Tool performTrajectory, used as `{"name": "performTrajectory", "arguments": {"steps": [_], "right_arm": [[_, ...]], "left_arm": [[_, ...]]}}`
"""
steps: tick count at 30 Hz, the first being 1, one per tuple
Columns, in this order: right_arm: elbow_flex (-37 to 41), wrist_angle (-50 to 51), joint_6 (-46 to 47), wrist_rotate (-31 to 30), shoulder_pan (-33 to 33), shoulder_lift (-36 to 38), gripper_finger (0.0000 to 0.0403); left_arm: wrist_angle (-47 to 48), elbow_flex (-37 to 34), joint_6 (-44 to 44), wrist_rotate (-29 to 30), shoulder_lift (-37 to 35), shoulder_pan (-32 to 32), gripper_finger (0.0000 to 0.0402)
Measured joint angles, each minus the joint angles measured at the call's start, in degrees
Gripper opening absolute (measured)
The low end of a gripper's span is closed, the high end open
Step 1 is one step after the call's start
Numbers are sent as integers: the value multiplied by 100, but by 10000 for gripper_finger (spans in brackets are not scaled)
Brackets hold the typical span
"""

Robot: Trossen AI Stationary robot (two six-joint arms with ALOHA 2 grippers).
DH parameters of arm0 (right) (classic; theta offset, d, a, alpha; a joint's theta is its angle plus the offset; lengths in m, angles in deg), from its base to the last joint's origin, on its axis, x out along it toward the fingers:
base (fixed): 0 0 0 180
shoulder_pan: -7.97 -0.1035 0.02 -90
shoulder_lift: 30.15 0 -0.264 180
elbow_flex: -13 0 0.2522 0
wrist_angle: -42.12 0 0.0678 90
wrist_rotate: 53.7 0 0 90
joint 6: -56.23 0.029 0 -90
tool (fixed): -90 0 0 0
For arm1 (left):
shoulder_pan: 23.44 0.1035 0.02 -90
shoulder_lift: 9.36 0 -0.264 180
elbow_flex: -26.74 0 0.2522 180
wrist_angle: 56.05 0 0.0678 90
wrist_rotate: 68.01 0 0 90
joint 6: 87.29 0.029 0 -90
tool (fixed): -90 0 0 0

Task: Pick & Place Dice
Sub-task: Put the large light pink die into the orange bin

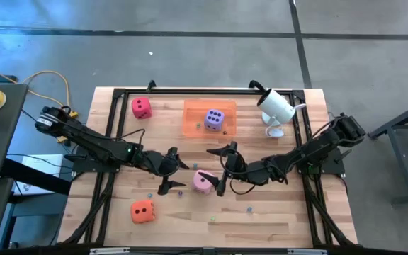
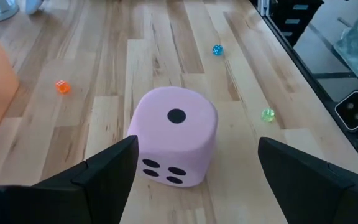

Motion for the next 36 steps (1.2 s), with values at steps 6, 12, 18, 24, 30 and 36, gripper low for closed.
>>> {"name": "performTrajectory", "arguments": {"steps": [6,12,18,24,30,36], "right_arm": [[2,-342,-26,621,5,1,388],[2,-783,-199,1323,70,1,391],[2,-801,-248,1386,252,3,398],[2,-765,5,1936,393,3,400],[2,-754,-85,1904,203,3,398],[-424,74,-277,1846,-61,3,398]], "left_arm": [[-115,0,-7,-2,0,0,323],[-191,0,-20,-4,-2,0,323],[-190,0,-20,-4,-2,0,323],[-184,0,-20,-4,-2,0,323],[-168,0,3,-17,-2,0,323],[-104,0,-94,-86,-2,-12,323]]}}
